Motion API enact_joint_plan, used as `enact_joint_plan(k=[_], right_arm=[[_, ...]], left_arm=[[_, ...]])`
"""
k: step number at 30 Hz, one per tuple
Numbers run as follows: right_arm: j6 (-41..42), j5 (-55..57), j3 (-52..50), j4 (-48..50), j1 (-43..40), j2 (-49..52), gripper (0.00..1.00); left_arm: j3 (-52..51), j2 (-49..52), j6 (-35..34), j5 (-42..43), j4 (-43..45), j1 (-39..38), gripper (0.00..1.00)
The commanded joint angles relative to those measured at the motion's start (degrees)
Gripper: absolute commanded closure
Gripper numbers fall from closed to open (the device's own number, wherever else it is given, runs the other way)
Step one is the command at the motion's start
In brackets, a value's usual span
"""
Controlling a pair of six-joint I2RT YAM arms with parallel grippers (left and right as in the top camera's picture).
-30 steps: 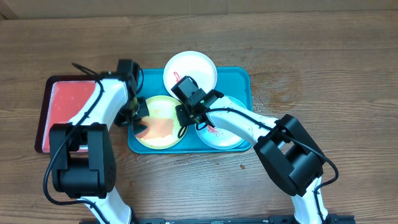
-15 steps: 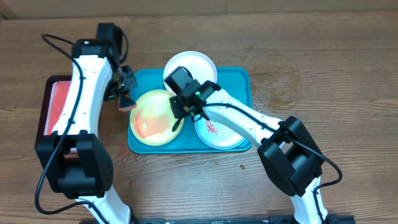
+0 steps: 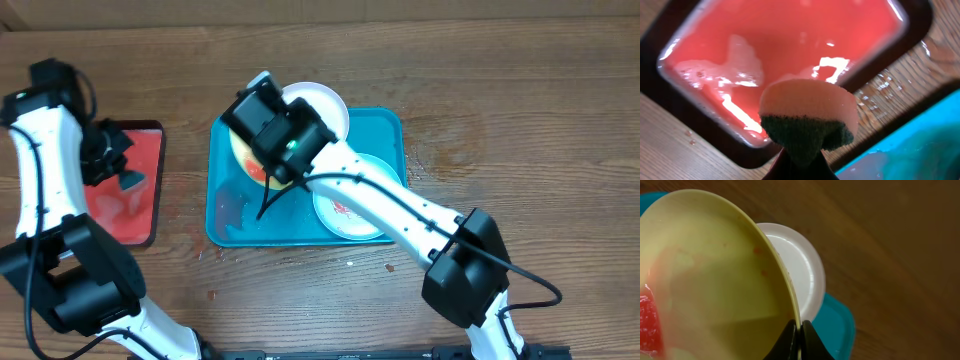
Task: Clean dirty plates on tray and stack at the side
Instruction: 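Lift the yellow plate by its rim with the right gripper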
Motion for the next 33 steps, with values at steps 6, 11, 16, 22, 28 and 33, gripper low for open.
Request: enact_joint_plan(k=[6,11,16,22,28,33], right_arm=[[-21.62,24.83,1.6,8.85,6.49,-0.61,0.96],[-31.58,31.32,1.6,17.92,8.66,-0.61,0.96],[-38.64,32.72,1.6,23.56,9.46,-0.61,0.96],[-40.96,32.74,1.6,24.44,9.53,-0.61,0.96],[-22.36,21.97,1.42,17.81,9.6,-0.59,0.96],[-25.62,15.47,1.42,11.45,9.38,-0.59,0.96]], left_arm=[[0.83,-0.15,-0.79,4.72,0.11,4.04,0.96],[0.72,-0.04,-0.76,4.72,0.15,3.89,0.96],[0.74,-0.04,-0.76,4.74,0.57,3.87,0.96],[0.72,-0.04,-0.76,4.74,0.7,3.82,0.96],[0.72,-0.02,-0.57,4.74,0.55,3.82,0.96],[0.72,-0.02,-0.59,4.74,0.55,3.82,0.96]])
